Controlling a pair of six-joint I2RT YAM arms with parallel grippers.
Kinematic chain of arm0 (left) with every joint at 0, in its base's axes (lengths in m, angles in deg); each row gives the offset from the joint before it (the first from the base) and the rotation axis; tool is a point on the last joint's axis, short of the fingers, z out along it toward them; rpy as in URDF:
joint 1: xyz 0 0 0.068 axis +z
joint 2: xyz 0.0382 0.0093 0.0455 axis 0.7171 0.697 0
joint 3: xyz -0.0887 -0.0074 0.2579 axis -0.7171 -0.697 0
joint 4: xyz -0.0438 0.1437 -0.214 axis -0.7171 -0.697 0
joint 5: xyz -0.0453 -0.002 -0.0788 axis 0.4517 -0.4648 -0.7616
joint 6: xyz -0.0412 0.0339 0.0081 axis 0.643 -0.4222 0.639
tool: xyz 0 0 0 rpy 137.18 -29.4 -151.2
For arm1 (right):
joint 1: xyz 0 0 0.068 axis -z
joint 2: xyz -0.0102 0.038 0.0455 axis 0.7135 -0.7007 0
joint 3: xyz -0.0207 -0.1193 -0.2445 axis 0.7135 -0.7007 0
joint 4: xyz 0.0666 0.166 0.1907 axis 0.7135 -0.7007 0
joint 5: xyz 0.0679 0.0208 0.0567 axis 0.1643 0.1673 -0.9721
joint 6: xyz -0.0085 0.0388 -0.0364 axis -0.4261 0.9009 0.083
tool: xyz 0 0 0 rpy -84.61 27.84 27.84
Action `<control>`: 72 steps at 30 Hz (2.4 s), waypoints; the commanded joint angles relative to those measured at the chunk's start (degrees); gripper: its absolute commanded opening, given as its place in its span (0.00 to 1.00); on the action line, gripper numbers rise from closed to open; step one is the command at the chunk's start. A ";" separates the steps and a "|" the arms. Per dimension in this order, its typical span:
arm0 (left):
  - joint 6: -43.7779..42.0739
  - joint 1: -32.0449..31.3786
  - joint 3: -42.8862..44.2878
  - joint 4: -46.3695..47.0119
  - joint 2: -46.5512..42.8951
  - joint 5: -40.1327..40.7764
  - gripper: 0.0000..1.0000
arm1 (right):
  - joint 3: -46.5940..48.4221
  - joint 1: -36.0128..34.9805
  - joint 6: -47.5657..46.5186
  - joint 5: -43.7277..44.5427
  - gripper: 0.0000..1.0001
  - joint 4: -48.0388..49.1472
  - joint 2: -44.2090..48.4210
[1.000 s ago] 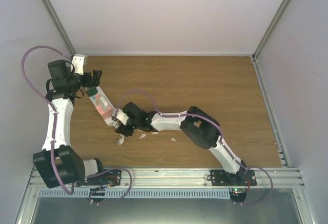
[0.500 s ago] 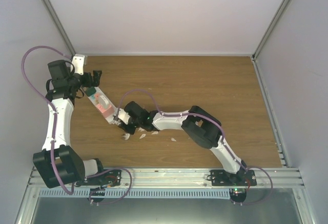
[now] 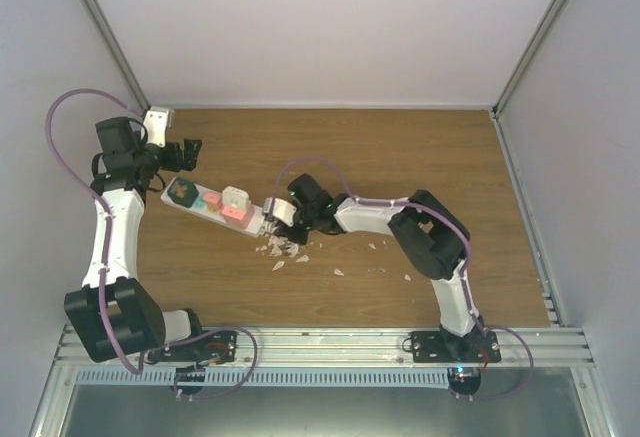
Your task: Pull the plug off the socket
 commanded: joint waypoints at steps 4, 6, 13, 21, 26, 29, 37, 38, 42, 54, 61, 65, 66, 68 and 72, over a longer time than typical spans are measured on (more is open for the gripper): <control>-3.63 -2.91 0.39 0.74 1.14 0.41 0.99 | -6.75 9.32 -16.52 -5.98 0.09 -13.51 4.51; -4.98 -4.54 0.01 0.73 1.23 1.76 0.99 | -8.92 11.43 -19.93 -6.47 0.10 -14.15 5.94; -11.38 -8.87 -0.89 -1.09 0.82 -1.80 0.99 | -15.15 18.17 -27.98 -9.39 0.07 -18.36 9.70; -20.02 -10.90 0.18 -5.91 1.61 -12.47 0.99 | -22.05 25.39 -34.75 -9.53 0.04 -22.56 14.27; -24.85 -12.52 -1.13 -6.91 2.37 -17.72 0.99 | -26.13 31.78 -42.12 -9.48 0.03 -25.14 17.49; -28.88 -13.83 -1.18 -8.96 3.85 -20.53 0.99 | -28.18 35.97 -46.87 -8.42 0.02 -26.15 18.69; -36.10 -19.29 -4.22 -9.41 7.50 -21.39 0.99 | -28.93 48.00 -58.02 -8.87 0.02 -31.61 19.93; -36.87 -20.15 -5.06 -8.75 7.91 -20.78 0.99 | -29.50 49.01 -59.32 -8.56 0.02 -31.67 20.17; -39.28 -23.77 -7.02 -7.47 10.52 -18.11 0.99 | -31.28 54.70 -64.72 -6.63 0.03 -31.27 20.84; -42.83 -32.04 -7.41 -3.44 16.64 -19.66 0.98 | -27.58 63.26 -69.68 -9.84 0.32 -35.42 21.77; -43.48 -32.65 -4.05 -3.66 20.38 -20.76 0.97 | -22.24 63.36 -66.99 -18.09 0.61 -41.69 25.90; -43.65 -33.90 -1.71 -4.24 20.97 -21.82 0.97 | -19.66 63.25 -64.98 -26.96 0.88 -44.05 28.97; -43.70 -34.26 -1.19 -4.28 21.18 -22.05 0.97 | -19.58 63.13 -64.20 -29.09 0.94 -43.67 29.90; -43.82 -34.93 0.28 -4.78 21.78 -22.16 0.97 | -19.56 62.21 -62.17 -33.02 0.98 -42.54 31.54; -43.25 -36.10 3.62 -5.47 22.73 -23.22 0.96 | -20.21 59.97 -58.69 -39.74 1.00 -39.88 33.79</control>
